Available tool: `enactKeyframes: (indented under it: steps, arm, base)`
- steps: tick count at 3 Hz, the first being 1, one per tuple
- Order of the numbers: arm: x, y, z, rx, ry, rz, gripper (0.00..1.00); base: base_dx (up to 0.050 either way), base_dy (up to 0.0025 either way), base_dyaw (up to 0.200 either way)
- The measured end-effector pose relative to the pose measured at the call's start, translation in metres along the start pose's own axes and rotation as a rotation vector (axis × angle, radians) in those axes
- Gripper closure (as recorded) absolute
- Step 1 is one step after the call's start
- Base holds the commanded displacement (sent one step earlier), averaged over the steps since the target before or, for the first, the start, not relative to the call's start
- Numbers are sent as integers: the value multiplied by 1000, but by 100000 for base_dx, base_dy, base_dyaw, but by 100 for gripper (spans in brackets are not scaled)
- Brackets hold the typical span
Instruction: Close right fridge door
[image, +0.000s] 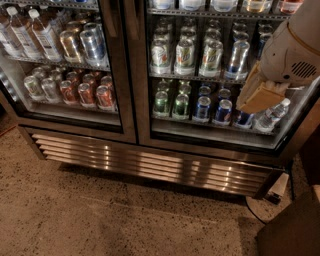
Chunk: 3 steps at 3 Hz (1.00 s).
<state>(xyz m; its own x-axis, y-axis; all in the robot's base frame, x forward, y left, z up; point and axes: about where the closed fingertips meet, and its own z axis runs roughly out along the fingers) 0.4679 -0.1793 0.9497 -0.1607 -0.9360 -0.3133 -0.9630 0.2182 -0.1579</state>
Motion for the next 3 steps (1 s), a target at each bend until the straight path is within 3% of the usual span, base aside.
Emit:
enactKeyframes:
  steps: [1,3]
  arm:
    - [0,0,0,0,0,0,100]
    - [0,0,0,0,0,0,58]
  base:
    - [0,0,0]
    - [0,0,0]
